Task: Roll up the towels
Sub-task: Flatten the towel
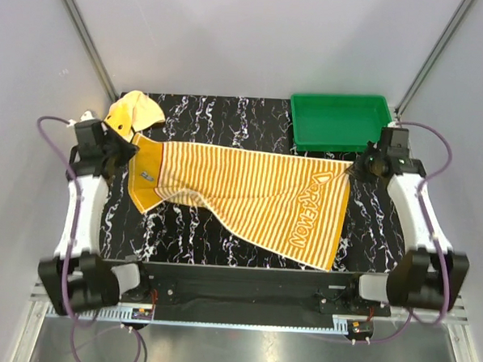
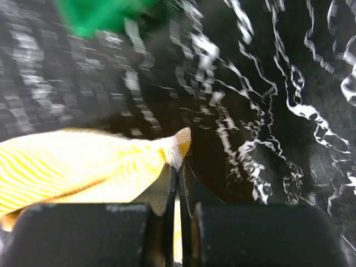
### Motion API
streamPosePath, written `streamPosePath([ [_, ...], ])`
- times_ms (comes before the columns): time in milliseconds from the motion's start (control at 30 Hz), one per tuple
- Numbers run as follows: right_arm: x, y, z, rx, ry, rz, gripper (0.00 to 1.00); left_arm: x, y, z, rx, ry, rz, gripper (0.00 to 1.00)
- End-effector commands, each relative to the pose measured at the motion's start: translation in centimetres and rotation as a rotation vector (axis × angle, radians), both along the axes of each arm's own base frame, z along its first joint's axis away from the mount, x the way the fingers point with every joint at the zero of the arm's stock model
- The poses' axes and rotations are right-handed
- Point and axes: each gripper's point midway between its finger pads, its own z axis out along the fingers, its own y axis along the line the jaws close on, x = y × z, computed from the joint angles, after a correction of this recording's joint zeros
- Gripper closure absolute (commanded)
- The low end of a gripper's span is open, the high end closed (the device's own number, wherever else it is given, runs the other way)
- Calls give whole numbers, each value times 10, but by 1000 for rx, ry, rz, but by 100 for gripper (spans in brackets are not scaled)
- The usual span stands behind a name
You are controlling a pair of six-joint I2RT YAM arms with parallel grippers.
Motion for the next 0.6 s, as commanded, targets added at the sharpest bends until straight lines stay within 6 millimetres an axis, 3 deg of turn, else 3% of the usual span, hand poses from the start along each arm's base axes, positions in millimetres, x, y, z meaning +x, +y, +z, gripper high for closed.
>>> streamPosePath([
  [0,-26,5,75,-18,-147,61,100,-35,-9,51,76,-106,-50,100],
  [33,-39,7,81,-22,-147,72,100,-44,-11,65,93,-135,-54,100],
  [67,-52,8,102,-28,-208,76,100,-60,-13,86,127,-199,-57,100],
  [167,-91,6,133,-63,-281,77,100,-103,-20,122,186,-279,-54,100],
  [300,-138,1,159,-112,-330,58,100,-158,-25,155,261,-334,-29,100],
  [367,-154,-4,168,-143,-357,34,100,-180,-23,156,287,-306,-7,100],
  [433,-163,-7,174,-150,-369,1,100,-183,-27,158,294,-304,-24,100],
  [567,-148,-21,160,-186,-304,-67,100,-177,-17,141,315,-290,17,100],
])
